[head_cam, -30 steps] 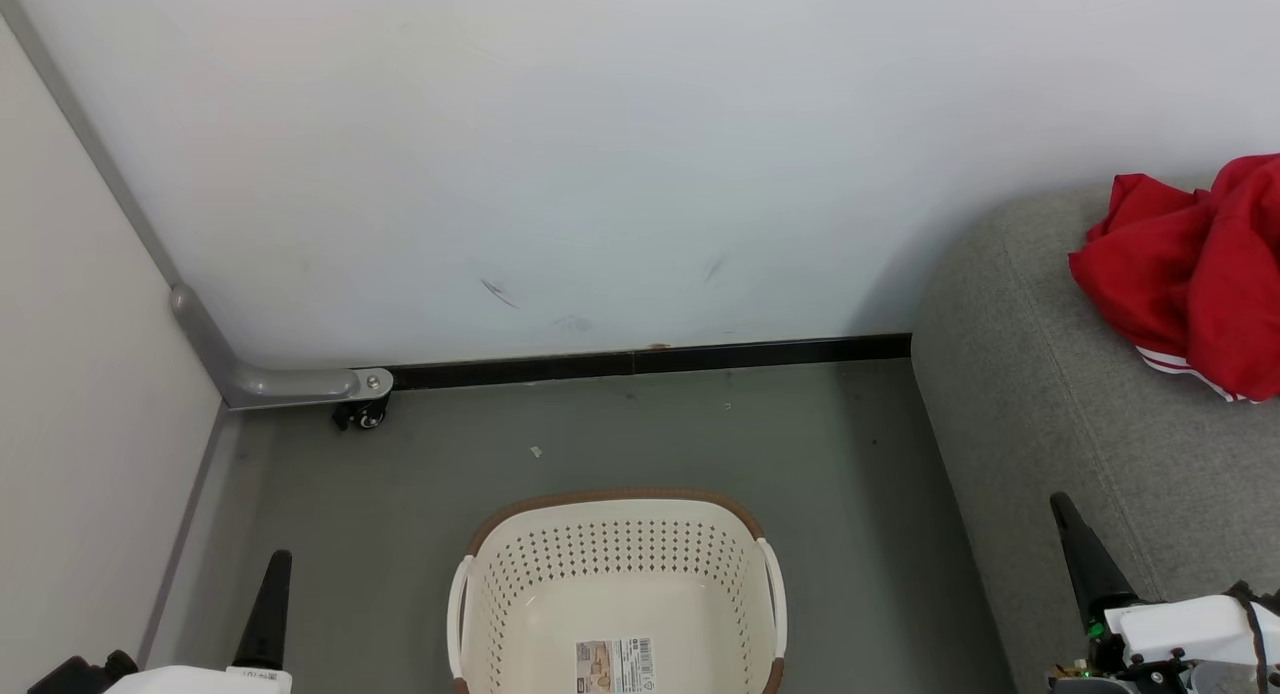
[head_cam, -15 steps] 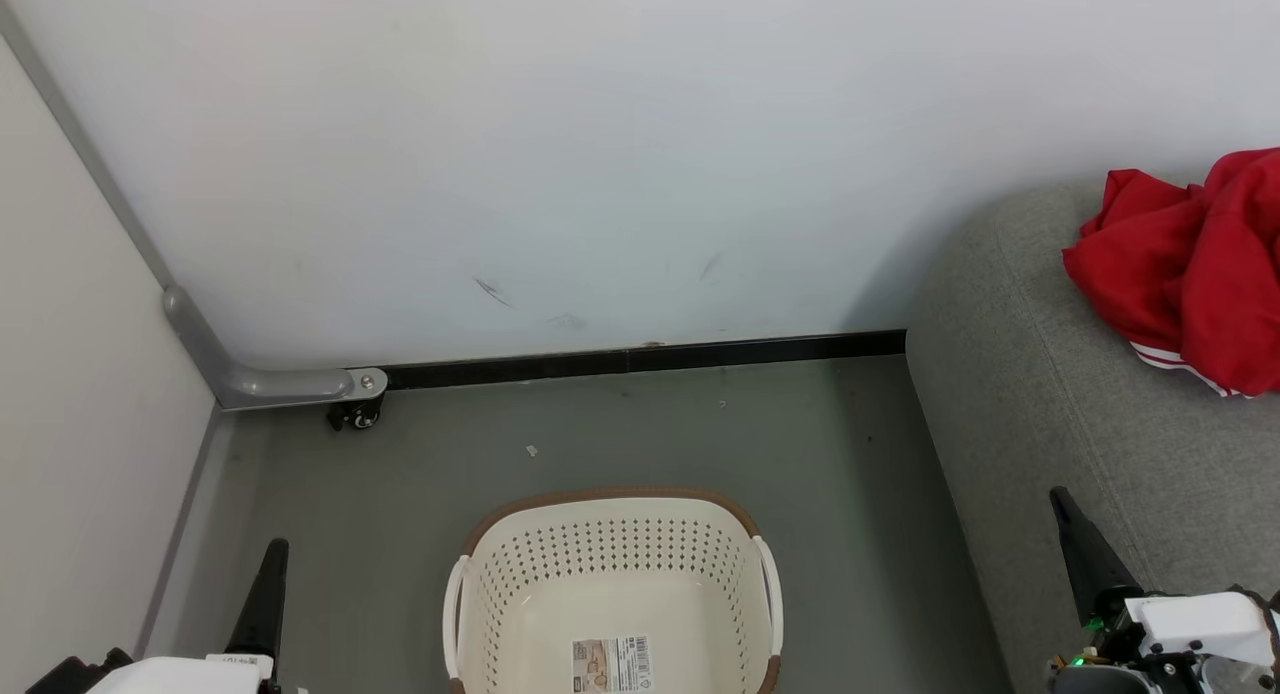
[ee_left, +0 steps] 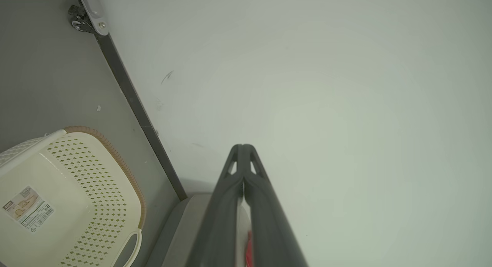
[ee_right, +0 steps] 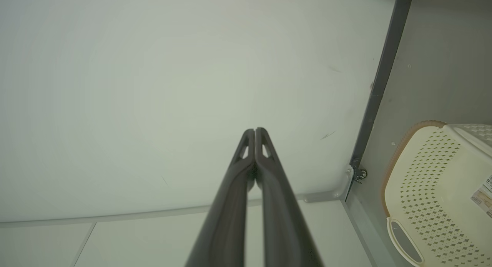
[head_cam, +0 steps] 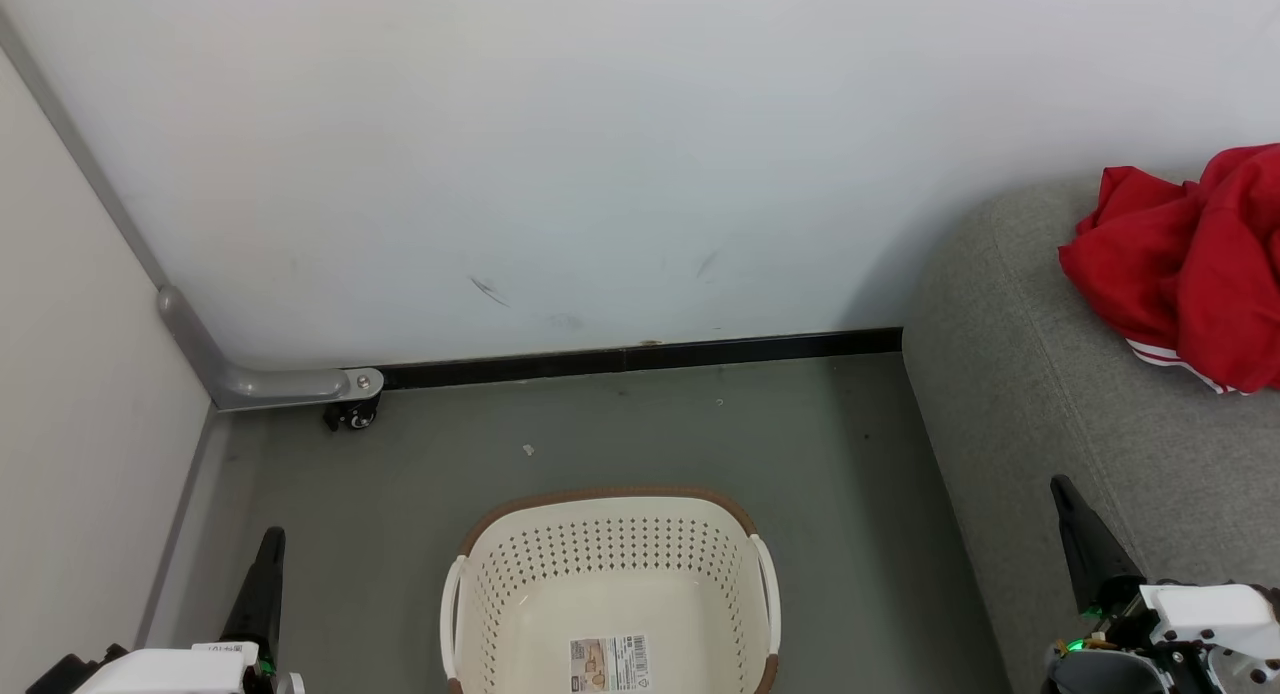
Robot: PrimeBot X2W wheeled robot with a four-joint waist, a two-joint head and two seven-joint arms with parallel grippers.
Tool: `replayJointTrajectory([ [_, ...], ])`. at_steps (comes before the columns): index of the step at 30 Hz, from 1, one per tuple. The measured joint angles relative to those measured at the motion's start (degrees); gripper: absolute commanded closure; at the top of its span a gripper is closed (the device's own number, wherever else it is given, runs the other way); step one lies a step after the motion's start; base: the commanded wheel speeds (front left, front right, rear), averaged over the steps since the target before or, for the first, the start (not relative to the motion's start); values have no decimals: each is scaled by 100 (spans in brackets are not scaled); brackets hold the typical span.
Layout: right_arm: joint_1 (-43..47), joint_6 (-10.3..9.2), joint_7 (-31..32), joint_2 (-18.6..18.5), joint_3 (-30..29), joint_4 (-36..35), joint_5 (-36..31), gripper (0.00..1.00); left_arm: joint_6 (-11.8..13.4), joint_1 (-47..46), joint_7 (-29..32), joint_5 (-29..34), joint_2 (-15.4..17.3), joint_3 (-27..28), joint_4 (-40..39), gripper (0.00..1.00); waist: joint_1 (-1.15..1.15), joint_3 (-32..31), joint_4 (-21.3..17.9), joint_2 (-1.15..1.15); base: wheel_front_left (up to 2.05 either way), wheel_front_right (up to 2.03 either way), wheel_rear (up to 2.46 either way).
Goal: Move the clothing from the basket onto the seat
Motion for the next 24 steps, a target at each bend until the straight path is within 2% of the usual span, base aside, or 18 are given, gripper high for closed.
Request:
replayJointTrajectory([
  [24, -60, 0, 18, -3, -3, 4, 0, 100, 0, 0, 1, -1, -3, 11, 25, 100, -1, 1, 1, 0, 0, 0, 0],
])
